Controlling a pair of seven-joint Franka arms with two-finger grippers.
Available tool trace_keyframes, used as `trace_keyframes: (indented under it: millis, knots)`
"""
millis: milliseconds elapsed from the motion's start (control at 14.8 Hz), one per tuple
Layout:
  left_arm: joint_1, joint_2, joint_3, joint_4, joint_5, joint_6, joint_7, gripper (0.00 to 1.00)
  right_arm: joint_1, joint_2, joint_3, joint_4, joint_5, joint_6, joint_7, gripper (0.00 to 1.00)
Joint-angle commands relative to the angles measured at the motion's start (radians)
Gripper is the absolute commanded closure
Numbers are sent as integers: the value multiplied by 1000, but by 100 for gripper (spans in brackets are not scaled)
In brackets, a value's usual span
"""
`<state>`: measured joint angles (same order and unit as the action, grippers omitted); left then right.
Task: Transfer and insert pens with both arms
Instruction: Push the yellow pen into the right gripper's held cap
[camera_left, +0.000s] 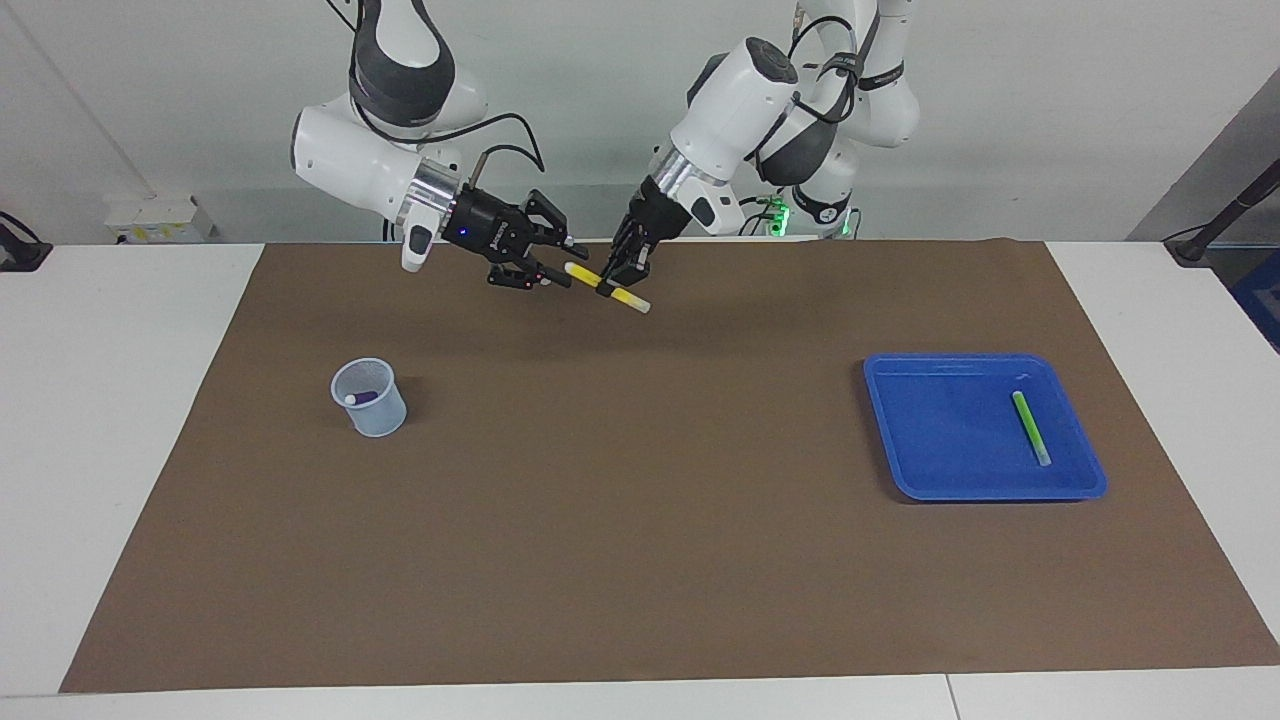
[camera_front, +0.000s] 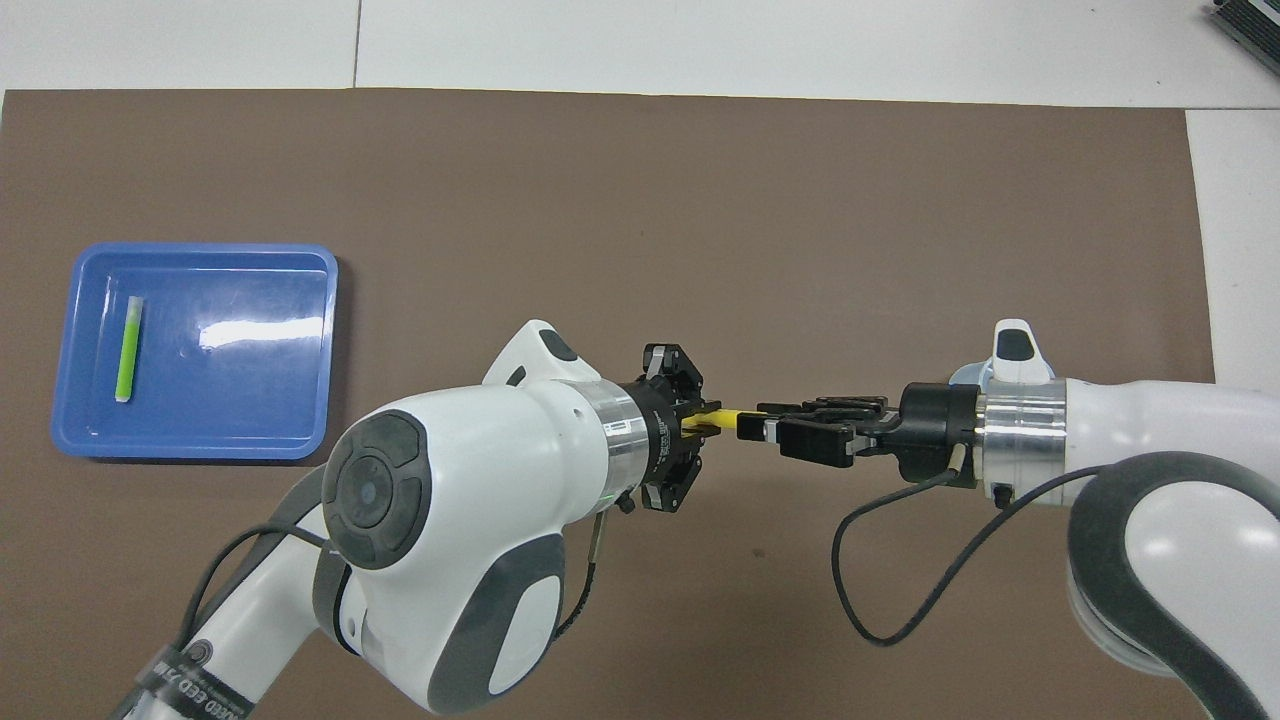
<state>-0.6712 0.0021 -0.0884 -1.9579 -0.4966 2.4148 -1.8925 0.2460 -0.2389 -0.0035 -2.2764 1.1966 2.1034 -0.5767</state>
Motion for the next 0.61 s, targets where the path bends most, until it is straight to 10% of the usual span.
trace_keyframes:
  millis: [0,271,541]
  knots:
    - [-21,-5,13,-12,0,26,-16,100,18,-22,3,-23,29,35,-29,66]
    - [-33,-5,13,-12,0,24,-16,100,38,-20,2,-23,29,60,-29,97]
    - [-34,-5,13,-13,3,24,-16,100,36,-20,2,-23,29,52,-17,100]
